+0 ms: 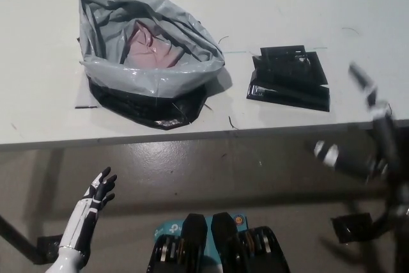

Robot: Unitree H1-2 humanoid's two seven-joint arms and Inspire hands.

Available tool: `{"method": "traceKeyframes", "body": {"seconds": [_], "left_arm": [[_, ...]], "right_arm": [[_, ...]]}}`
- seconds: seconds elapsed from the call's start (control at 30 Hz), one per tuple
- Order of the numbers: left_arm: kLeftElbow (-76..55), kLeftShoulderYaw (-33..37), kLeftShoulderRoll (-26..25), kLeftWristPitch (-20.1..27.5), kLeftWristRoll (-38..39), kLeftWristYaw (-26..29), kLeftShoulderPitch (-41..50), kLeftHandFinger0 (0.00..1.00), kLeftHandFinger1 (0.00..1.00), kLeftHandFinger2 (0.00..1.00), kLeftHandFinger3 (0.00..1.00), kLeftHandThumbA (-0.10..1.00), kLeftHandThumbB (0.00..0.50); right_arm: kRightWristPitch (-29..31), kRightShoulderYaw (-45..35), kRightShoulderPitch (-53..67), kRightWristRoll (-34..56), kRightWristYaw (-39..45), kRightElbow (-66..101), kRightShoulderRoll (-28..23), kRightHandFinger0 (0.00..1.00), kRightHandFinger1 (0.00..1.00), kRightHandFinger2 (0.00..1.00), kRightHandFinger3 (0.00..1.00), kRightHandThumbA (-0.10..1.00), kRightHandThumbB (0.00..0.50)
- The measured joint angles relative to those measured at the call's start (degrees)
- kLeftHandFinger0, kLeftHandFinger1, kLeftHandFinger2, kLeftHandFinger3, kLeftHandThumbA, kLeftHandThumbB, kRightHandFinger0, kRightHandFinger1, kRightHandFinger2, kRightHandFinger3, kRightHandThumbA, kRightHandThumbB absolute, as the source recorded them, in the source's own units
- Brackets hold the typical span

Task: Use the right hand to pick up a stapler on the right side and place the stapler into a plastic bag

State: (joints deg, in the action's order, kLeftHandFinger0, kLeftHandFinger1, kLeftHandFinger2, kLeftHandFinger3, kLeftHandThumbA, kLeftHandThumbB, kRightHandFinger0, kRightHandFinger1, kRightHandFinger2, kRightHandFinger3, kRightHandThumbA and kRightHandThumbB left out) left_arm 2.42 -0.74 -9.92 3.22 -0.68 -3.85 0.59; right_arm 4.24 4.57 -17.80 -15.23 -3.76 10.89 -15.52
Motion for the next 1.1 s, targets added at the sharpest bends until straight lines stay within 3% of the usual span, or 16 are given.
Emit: {"method": "traceKeyframes", "body": {"seconds": [0.2,0.23,0.57,0.63,0.8,0.93,1.1], "left_arm": [[0.00,-0.02,0.01,0.00,0.01,-0.20,0.19,1.00,1.00,1.00,1.00,1.00,0.215],[0.00,-0.02,0.01,0.01,0.00,-0.21,0.20,1.00,1.00,1.00,1.00,1.00,0.226],[-0.91,-0.02,0.00,0.68,-0.01,-0.49,0.18,1.00,1.00,1.00,1.00,1.00,0.228],[-1.06,-0.01,0.00,0.99,-0.02,-0.52,0.12,1.00,1.00,1.00,1.00,1.00,0.221],[-1.33,-0.03,0.00,1.34,0.04,-0.85,0.14,1.00,1.00,1.00,1.00,1.00,0.217],[-1.34,-0.05,0.00,1.71,0.02,-1.06,0.11,1.00,1.00,1.00,1.00,1.00,0.203],[-1.34,-0.10,0.00,2.17,0.04,-1.14,0.10,1.00,1.00,1.00,1.00,1.00,0.199]], "right_arm": [[-6.44,0.75,-14.66,1.83,5.30,-5.92,-3.76,1.00,1.00,1.00,1.00,0.95,0.336],[-7.26,1.24,-17.16,1.86,6.24,-8.13,-4.05,1.00,1.00,1.00,1.00,0.97,0.356],[-14.90,9.53,-36.72,1.31,16.08,-35.38,-4.65,1.00,1.00,1.00,1.00,1.00,0.386],[-15.78,10.82,-39.12,1.02,17.63,-39.61,-4.59,1.00,1.00,1.00,1.00,0.98,0.410],[-16.66,12.54,-42.30,0.58,20.80,-48.48,-3.77,1.00,1.00,1.00,1.00,1.00,0.404],[-16.65,14.51,-42.32,0.08,22.72,-51.70,-3.67,1.00,1.00,1.00,1.00,1.00,0.463],[-16.75,16.11,-42.27,-0.68,24.35,-53.56,-3.65,1.00,1.00,1.00,1.00,1.00,0.438]]}}
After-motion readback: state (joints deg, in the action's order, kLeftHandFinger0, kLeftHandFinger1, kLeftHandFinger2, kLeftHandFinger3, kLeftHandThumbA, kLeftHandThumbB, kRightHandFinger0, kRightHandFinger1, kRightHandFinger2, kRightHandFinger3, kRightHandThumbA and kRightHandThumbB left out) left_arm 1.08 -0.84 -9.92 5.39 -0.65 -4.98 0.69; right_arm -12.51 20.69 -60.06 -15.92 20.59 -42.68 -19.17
